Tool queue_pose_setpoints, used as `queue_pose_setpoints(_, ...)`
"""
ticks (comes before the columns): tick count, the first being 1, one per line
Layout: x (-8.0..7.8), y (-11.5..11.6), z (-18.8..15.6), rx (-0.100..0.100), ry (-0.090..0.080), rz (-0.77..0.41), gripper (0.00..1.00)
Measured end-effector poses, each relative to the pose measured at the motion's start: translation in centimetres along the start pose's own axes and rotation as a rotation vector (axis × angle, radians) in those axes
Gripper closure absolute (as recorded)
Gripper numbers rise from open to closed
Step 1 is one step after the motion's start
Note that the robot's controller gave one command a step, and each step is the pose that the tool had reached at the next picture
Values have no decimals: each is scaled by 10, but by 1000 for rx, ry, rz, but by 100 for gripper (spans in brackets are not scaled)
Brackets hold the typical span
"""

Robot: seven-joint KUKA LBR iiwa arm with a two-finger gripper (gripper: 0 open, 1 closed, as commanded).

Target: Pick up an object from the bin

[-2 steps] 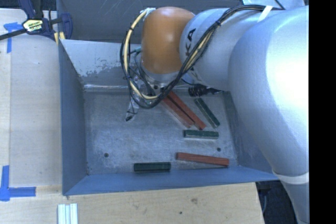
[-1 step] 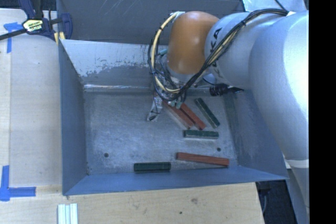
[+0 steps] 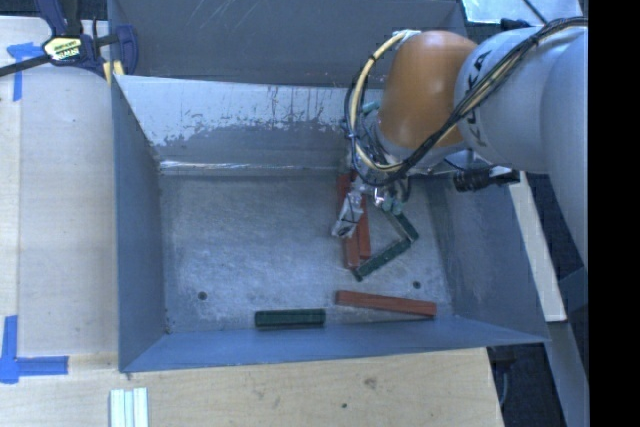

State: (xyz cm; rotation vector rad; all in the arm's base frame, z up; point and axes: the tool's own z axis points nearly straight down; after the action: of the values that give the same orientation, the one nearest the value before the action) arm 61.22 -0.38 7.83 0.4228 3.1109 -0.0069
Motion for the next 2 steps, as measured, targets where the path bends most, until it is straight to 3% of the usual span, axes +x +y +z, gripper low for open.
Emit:
queue_pose_setpoints(1,-29,-50,8,-4,-4,-603,0)
queue_pose_setpoints(2,0,-146,-12,-3,0,-393,0)
